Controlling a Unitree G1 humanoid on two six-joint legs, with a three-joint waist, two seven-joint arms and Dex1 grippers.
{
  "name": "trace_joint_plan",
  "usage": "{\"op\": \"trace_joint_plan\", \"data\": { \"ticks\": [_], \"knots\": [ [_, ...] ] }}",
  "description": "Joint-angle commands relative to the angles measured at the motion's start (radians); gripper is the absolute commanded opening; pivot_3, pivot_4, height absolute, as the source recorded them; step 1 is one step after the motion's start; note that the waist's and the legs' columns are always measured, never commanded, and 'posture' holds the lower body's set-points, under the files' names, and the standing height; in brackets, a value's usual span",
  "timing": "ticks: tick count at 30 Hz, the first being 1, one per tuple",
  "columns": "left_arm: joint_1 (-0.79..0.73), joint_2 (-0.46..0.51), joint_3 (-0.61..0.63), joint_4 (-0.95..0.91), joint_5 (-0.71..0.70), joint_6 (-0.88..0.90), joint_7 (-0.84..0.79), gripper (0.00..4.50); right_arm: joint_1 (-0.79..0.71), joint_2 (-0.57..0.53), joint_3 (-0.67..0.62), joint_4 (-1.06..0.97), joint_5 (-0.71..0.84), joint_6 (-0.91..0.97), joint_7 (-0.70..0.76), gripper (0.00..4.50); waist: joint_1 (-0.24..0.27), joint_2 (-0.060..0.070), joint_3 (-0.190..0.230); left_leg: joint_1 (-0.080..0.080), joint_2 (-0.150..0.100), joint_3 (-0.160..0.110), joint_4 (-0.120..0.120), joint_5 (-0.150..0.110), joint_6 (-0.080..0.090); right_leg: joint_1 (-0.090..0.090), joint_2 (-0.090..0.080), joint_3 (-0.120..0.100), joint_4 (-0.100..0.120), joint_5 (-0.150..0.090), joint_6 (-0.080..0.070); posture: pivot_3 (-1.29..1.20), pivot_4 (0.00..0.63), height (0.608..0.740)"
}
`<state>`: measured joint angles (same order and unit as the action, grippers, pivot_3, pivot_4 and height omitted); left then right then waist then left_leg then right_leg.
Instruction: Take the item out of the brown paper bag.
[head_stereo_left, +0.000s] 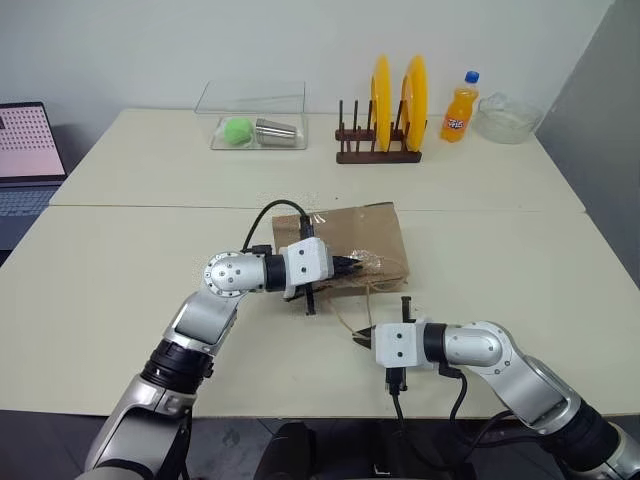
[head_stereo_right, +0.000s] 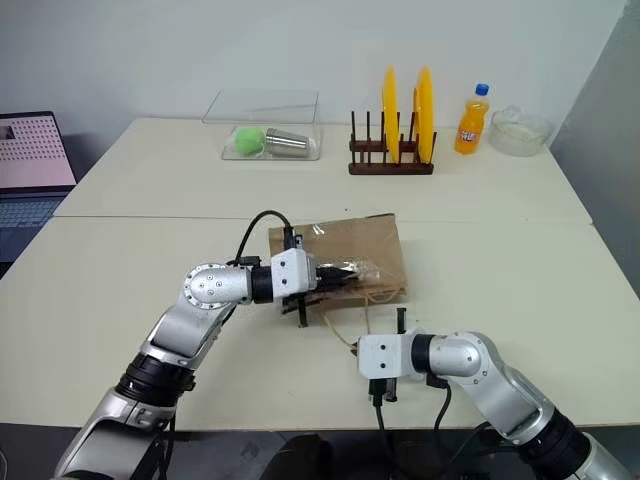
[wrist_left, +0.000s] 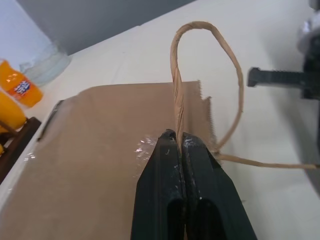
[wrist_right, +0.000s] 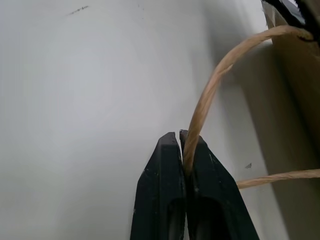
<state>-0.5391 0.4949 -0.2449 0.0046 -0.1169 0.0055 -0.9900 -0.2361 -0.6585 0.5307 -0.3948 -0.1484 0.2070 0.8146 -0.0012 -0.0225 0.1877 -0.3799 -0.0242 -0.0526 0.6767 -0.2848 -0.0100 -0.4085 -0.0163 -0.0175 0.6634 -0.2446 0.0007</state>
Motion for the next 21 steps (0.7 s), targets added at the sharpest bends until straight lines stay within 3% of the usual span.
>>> {"op": "trace_joint_plan", "data": {
  "ticks": [1,9,14,21],
  "knots": [
    [-0.059,-0.015,0.055,-0.047,-0.046,0.070,0.032,0.00,0.006,0.003,-0.006,-0.020,-0.008,-0.001,0.025,0.05,0.000,0.000,0.000,0.000,0.000,0.000,0.000,0.000,0.000,0.000,0.000,0.000,0.000,0.000,0.000,0.00,0.150,0.740],
    [-0.215,-0.043,0.126,0.023,-0.098,0.219,0.085,0.00,0.018,0.008,0.014,-0.025,-0.024,0.008,0.055,0.05,0.001,0.000,0.000,0.000,0.000,0.000,0.000,0.000,0.000,0.000,0.000,0.000,0.000,0.000,0.000,0.00,0.150,0.740],
    [-0.340,-0.053,0.172,0.144,-0.112,0.242,0.110,0.00,0.030,0.006,0.029,-0.030,-0.043,0.009,0.074,0.05,-0.001,0.000,0.000,0.000,0.000,0.000,0.001,0.000,0.000,0.000,0.000,0.000,0.000,0.000,0.000,0.00,0.150,0.740],
    [-0.393,-0.037,0.188,0.196,-0.122,0.236,0.080,0.00,0.032,0.006,0.023,-0.026,-0.064,-0.002,0.083,0.05,-0.001,0.000,0.000,0.000,0.000,0.000,0.001,0.001,-0.002,0.000,0.000,0.000,0.001,0.000,0.000,0.00,0.150,0.740]
  ]
}}
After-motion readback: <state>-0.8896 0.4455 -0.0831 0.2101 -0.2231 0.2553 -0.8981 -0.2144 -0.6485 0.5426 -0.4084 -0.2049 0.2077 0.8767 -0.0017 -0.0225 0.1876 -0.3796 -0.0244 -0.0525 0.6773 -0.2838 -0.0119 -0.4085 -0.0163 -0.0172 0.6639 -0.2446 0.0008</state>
